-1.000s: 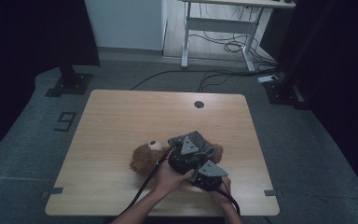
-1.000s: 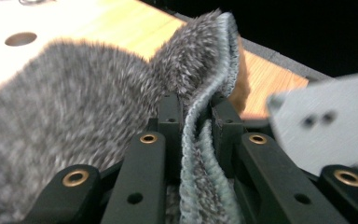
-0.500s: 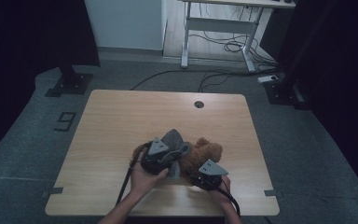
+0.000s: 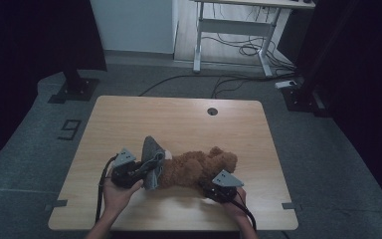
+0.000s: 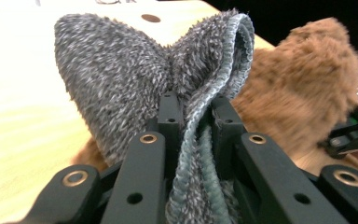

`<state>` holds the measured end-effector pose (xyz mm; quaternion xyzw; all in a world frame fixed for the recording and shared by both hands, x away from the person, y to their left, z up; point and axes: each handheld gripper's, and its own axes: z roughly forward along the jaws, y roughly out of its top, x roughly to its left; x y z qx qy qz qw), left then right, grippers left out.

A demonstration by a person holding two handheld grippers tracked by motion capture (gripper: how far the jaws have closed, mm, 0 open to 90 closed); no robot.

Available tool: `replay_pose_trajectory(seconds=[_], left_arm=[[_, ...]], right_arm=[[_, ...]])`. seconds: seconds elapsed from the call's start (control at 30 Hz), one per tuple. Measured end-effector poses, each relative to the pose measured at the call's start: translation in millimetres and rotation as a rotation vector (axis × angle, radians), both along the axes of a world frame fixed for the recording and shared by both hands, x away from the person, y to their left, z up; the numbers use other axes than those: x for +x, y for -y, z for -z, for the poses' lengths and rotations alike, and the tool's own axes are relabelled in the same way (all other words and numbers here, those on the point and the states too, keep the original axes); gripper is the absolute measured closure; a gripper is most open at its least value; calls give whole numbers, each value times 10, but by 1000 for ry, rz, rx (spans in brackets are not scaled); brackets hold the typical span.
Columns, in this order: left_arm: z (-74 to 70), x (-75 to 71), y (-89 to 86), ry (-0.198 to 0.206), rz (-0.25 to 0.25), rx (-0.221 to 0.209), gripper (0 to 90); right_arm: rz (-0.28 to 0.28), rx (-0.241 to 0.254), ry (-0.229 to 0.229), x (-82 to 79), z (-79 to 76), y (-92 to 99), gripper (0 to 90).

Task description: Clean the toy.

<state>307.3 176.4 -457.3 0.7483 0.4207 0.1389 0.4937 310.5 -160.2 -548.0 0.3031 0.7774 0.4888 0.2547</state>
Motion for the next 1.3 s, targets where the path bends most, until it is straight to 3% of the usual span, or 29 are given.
replay_pose_trajectory(seconds=[0.27, 0.4, 0.5, 0.67, 0.8, 0.9, 1.03, 1.13, 1.17, 1.3], left_arm=[[154, 44, -213, -37, -64, 11, 766], [246, 124, -268, -74, -90, 22, 765], [214, 166, -269, -81, -88, 8, 764], [-11, 258, -82, -35, -62, 28, 764], [-194, 400, 198, -3, -26, 48, 762], [-263, 542, 451, 0, 14, 74, 762], [-190, 649, 667, -14, 38, 133, 758], [-34, 670, 696, -35, 53, 138, 761], [24, 657, 669, -36, 61, 122, 763], [87, 588, 612, -26, 71, 102, 776]], right_arm=[[20, -24, 26, 17, 4, -36, 448], [36, -30, 36, 55, 5, -49, 452], [45, -41, 43, 85, 5, -53, 453], [76, -66, 62, 149, 9, -57, 458], [85, -76, 75, 198, 13, -50, 461], [88, -82, 79, 220, 13, -48, 460], [75, -83, 80, 227, 13, -31, 451], [68, -80, 78, 220, 13, -12, 423], [64, -80, 79, 217, 12, -8, 412], [60, -48, 55, 205, 0, 1, 307]])
